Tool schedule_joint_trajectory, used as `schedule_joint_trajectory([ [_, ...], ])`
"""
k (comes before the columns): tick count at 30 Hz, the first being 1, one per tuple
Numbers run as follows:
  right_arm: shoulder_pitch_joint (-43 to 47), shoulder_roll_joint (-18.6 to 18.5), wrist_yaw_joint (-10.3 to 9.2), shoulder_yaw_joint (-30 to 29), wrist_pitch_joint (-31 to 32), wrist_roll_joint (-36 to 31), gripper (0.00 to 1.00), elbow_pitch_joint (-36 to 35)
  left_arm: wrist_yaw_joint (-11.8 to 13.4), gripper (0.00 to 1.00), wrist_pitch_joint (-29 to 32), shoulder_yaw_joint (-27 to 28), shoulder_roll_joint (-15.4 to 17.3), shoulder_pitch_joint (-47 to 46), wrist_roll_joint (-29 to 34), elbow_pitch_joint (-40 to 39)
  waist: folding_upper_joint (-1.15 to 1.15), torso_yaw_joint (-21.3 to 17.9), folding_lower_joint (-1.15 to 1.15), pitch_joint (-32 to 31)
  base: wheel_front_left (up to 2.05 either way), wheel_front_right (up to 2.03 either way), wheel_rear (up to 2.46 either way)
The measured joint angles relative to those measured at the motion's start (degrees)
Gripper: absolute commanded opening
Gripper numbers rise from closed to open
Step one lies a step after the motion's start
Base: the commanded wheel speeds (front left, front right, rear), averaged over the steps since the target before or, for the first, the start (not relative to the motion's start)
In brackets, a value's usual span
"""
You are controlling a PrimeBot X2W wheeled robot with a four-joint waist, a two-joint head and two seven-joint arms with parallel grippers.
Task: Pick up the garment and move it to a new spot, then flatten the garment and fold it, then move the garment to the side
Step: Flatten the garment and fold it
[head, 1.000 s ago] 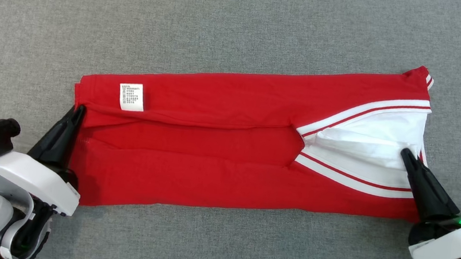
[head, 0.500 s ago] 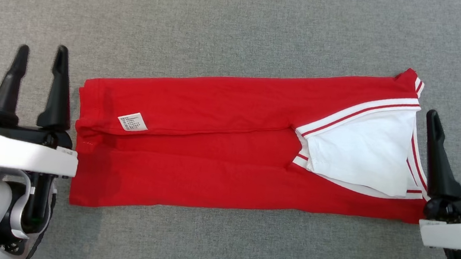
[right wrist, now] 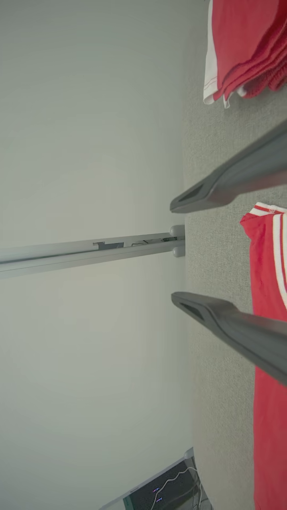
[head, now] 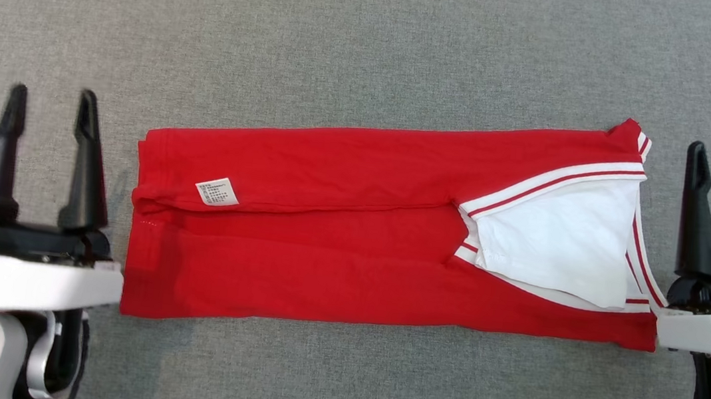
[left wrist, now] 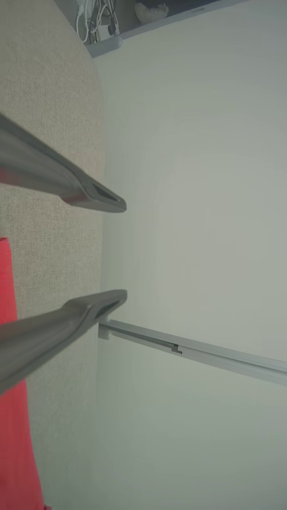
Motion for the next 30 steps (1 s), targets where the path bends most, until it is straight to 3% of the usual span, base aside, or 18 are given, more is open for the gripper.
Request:
schedule_joint_trajectory([
  [8, 0.56, 0.46, 0.0, -0.03, -0.35, -0.07, 1.0, 2.66, -4.38, 1.0, 0.0, 1.57, -3.53, 1.75, 2.8, 3.65, 0.0, 0.61, 0.0, -0.44, 0.0, 0.0, 0.0],
  [16, 0.21, -1.65, 0.0, -0.25, -0.31, 1.05, 1.0, 6.01, -7.64, 1.0, 0.0, 2.85, -4.95, 0.72, 4.5, 5.54, 0.0, 1.72, 0.0, -0.22, 0.0, 0.0, 0.0],
  [30, -0.89, -4.01, 0.0, 4.02, 0.59, 4.01, 1.0, 24.16, -10.55, 1.0, 0.0, 3.27, -7.45, -0.81, 6.51, 8.31, 0.0, 3.69, 0.0, 1.64, 0.0, 0.0, 0.0],
])
